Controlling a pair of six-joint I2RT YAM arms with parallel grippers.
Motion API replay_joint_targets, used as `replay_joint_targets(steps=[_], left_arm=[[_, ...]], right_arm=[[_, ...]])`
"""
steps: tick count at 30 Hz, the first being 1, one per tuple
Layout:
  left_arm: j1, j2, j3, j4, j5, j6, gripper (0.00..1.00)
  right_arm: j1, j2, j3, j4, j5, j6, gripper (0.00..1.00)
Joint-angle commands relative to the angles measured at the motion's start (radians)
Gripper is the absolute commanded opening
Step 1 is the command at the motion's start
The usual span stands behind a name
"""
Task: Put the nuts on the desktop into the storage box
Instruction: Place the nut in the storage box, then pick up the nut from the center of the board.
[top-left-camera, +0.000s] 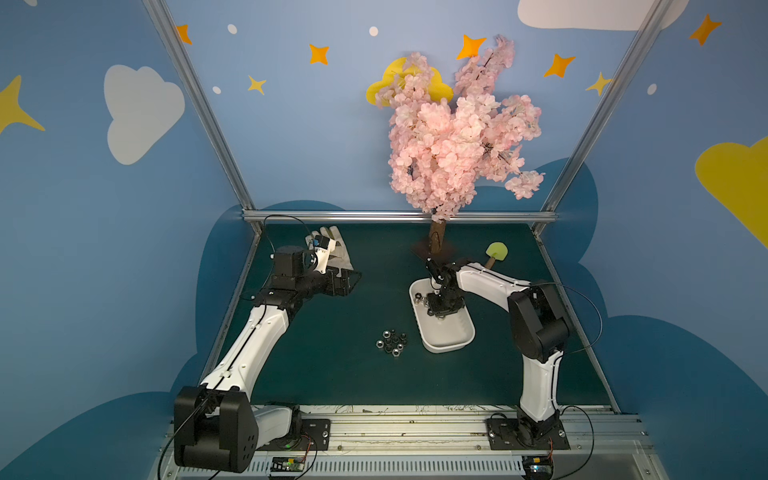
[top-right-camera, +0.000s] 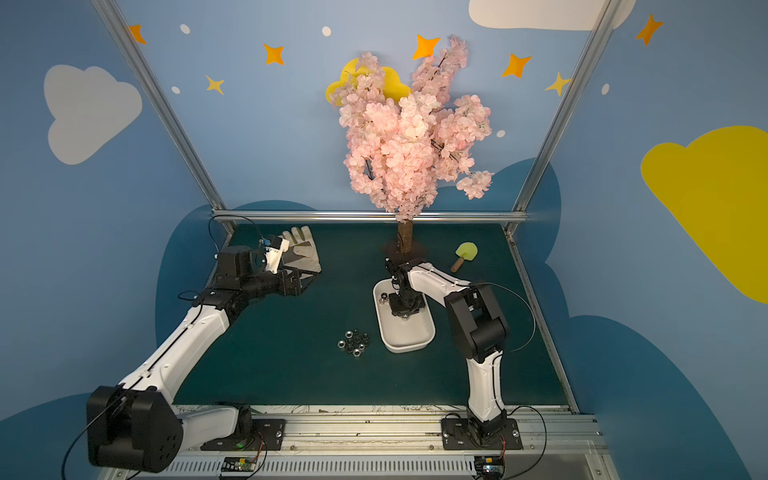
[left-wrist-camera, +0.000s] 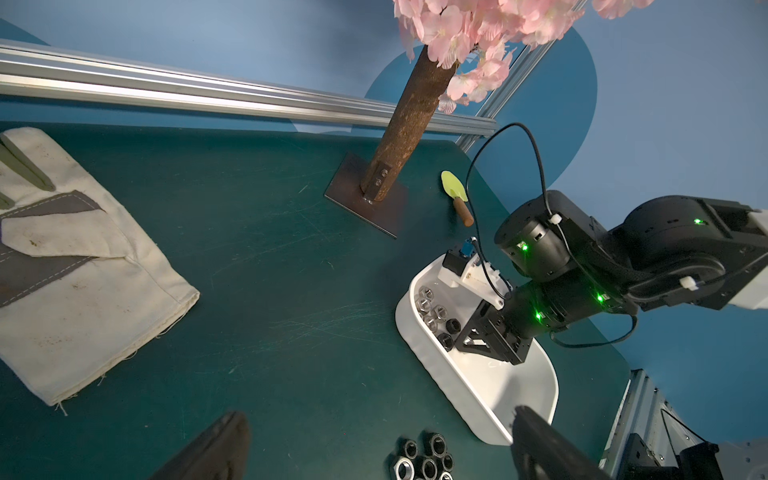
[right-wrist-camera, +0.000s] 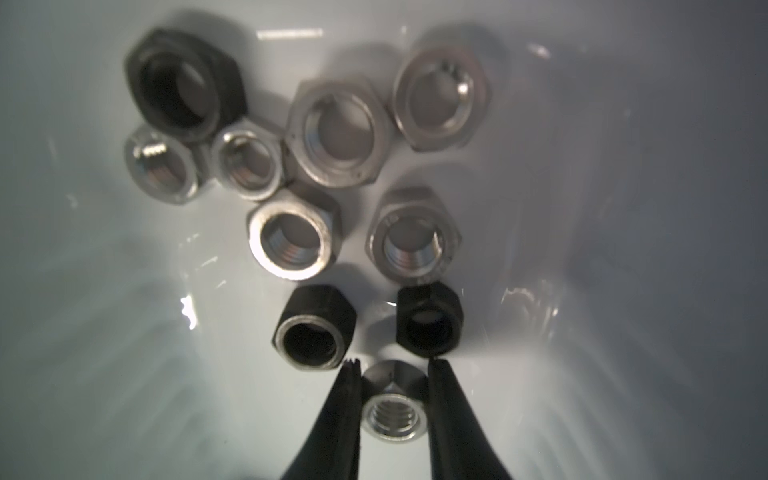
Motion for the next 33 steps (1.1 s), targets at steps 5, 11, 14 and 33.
replay_joint_targets(steps=[5, 11, 14, 33], left_arm=[[-0.003, 0.001, 0.015, -0.01, -0.002, 0.022, 1.0], [-0.003, 0.005, 0.017, -0.008, 0.0, 0.019, 1.0], [-0.003, 0.002, 0.019, -0.011, -0.008, 0.022, 1.0], [0.006, -0.033, -0.003, 0.003, -0.063, -0.001, 1.0]], right_arm=[[-0.004, 0.014, 0.089, -0.056, 0.03, -0.014, 0.44], [0.011, -0.089, 0.095, -0.075, 0.033, -0.004, 0.5], [0.051, -0.166, 0.089, -0.064, 0.009, -0.006, 0.5], [0.383, 0.102, 0.29, -0.057, -0.095, -0.026, 0.51]])
